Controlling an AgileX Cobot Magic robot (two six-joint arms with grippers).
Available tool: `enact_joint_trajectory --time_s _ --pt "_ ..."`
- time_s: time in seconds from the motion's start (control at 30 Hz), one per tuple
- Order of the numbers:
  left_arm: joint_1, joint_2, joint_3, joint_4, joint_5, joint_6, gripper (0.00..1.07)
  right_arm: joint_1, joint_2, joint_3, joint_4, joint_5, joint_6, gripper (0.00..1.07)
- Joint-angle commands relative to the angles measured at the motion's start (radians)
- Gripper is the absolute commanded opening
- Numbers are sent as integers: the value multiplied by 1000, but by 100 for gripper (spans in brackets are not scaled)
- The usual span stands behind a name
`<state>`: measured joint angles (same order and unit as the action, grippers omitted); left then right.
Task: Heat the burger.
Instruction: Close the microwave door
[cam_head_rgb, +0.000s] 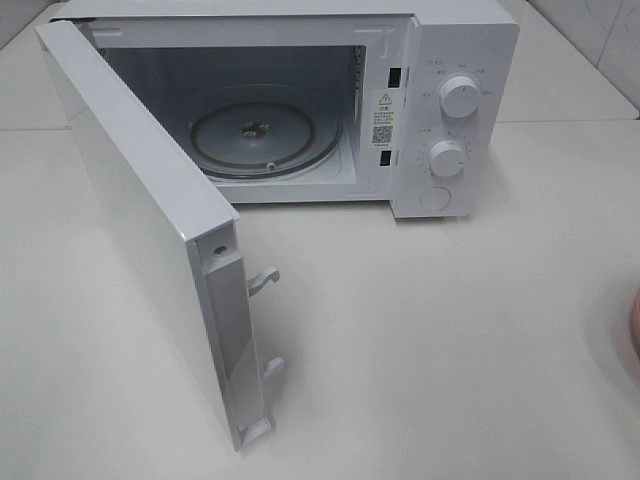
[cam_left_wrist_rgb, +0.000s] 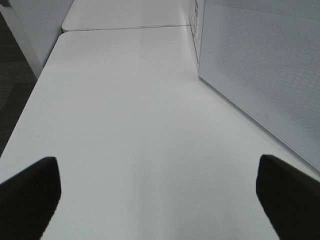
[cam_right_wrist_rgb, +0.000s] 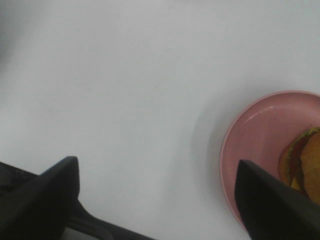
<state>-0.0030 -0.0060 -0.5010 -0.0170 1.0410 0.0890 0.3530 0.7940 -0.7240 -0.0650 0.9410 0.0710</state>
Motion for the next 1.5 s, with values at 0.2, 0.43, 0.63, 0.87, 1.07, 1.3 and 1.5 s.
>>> enact_joint_trajectory --time_s 0.2,0.43,0.63,0.87,1.07,1.3,1.5 --pt "2 -19 3 2 -5 -2 101 0 -261 89 0 4 -1 80" --pt "2 -19 3 2 -5 -2 101 -3 -439 171 -6 5 43 78" --pt "2 -19 3 2 -5 -2 101 -47 -532 199 -6 17 55 77" --pt "2 -19 3 2 -5 -2 101 -103 -666 217 -6 59 67 76" --pt "2 -19 3 2 -5 -2 101 -156 -763 223 6 62 67 76" --pt "2 -19 3 2 -5 -2 101 -201 -827 224 6 62 68 76" --pt "2 -18 3 2 -5 -2 101 -201 -827 224 6 62 68 76"
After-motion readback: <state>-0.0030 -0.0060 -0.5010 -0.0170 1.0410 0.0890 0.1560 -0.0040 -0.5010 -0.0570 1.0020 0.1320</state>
